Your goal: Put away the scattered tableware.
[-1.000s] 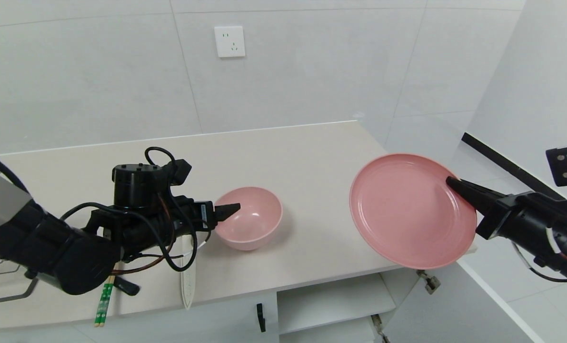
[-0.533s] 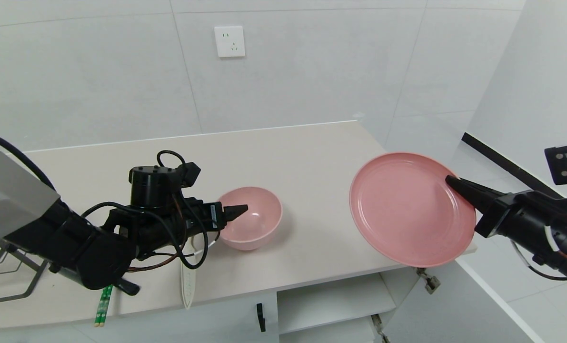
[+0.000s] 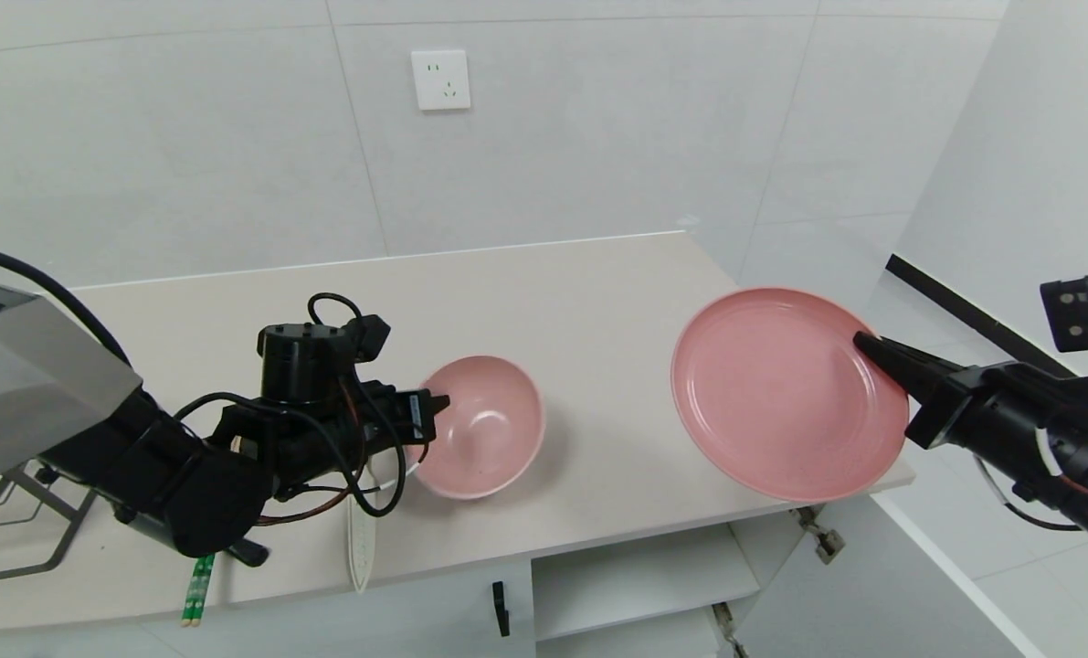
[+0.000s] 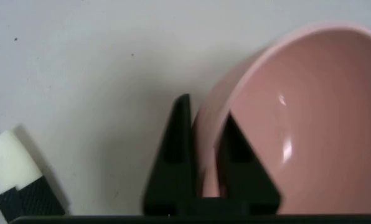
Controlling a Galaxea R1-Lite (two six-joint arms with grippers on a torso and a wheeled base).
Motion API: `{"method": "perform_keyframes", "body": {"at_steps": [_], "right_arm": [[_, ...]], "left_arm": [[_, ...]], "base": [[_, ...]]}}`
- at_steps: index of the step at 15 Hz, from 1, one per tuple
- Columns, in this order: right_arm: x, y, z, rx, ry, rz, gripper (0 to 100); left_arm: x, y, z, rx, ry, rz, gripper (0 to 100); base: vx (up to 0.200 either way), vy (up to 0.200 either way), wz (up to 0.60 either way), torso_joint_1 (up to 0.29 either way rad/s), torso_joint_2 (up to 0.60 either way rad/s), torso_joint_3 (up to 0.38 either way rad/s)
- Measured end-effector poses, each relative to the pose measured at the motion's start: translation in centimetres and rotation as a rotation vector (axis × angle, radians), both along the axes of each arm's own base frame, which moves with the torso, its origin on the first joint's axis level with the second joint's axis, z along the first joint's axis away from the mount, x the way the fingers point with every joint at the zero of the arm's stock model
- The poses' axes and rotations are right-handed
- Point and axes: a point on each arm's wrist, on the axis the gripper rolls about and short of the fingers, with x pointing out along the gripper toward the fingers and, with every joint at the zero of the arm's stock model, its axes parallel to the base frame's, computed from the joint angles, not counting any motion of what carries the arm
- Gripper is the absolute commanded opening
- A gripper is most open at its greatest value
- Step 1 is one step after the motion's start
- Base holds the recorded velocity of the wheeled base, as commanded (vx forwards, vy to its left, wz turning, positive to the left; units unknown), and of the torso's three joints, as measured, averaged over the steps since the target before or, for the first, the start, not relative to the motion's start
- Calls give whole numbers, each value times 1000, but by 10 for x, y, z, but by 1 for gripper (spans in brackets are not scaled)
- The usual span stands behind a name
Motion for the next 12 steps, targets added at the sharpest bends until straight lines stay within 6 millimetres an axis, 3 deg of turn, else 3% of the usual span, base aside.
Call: {"method": "perform_keyframes", "body": {"at_steps": [7,12], "right_arm": [[1,0,-2,-3,7,-1,0],[0,0,-2,-19,1,0,0]], "left_arm": [[-1,2,13,-12,-45,0,0],[-9,5,38,-38,-118,0,0]], "base": [[0,0,0,0,0,0],[0,0,0,0,0,0]]}}
